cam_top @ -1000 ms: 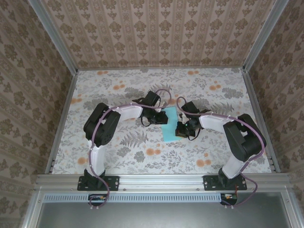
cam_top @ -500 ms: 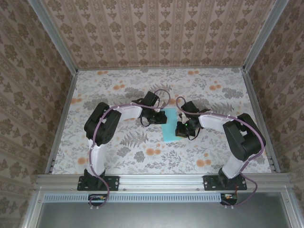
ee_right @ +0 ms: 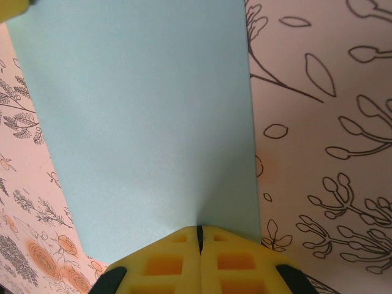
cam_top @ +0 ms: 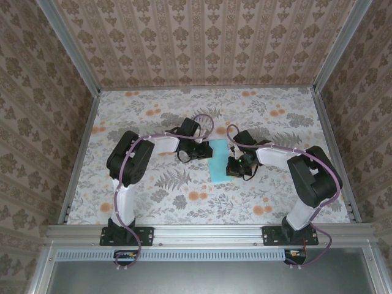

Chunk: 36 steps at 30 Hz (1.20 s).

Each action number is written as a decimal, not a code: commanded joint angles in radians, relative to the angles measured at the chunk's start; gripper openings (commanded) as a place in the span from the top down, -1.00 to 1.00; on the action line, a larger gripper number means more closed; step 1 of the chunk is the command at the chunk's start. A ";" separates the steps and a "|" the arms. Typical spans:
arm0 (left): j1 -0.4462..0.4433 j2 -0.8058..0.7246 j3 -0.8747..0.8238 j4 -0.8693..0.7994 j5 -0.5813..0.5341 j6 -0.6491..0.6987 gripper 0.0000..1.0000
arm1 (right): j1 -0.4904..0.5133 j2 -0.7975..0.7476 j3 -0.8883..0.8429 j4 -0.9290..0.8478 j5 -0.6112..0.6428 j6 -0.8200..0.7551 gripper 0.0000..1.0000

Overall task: Fold a paper plane with a square sheet of paper (fold left side to right side)
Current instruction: First fold the square sheet of paper in half at the center of the table.

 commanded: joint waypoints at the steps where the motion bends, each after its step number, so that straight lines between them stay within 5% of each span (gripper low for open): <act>1: 0.037 0.041 0.020 -0.013 -0.072 0.001 0.84 | 0.010 0.062 -0.029 -0.094 0.089 -0.020 0.89; 36: 0.134 0.250 0.381 -0.139 -0.093 0.057 0.77 | 0.018 0.067 -0.045 -0.064 0.058 0.001 0.89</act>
